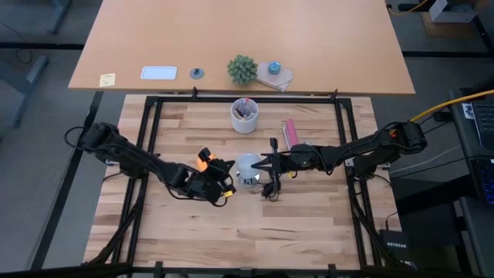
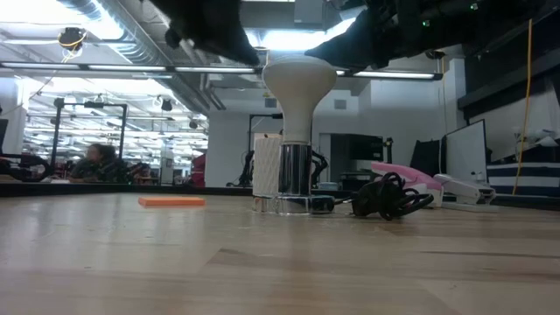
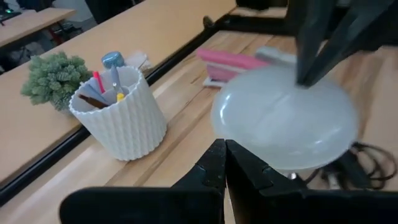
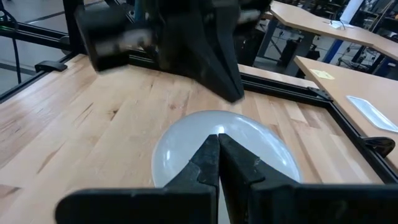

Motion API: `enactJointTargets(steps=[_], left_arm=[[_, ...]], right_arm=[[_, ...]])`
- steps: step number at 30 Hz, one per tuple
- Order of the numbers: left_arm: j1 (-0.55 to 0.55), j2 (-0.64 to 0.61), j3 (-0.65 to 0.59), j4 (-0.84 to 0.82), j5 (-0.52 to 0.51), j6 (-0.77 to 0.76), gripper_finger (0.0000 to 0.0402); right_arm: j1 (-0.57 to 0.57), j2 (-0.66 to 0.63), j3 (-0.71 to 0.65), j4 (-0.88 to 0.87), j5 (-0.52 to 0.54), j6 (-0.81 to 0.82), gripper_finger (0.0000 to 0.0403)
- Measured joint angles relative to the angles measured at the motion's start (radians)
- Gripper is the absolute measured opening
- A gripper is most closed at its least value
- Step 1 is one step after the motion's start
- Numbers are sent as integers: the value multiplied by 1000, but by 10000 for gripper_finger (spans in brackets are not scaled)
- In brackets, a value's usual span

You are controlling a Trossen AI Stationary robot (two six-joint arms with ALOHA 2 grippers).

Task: Screw lightbulb
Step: Insert the lightbulb into the lamp

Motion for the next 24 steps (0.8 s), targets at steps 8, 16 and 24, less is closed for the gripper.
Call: enactJointTargets(steps=[8, 16, 24], left_arm=[[-74, -12, 0, 5, 30, -40, 1], [-98, 46, 0, 131, 100, -54, 1], [-81, 115, 0, 238, 111, 12, 1]], right_arm=[[0, 0, 0, 0, 9, 0, 9], [0, 0, 0, 1, 9, 0, 9], [0, 0, 0, 1, 9, 0, 9]])
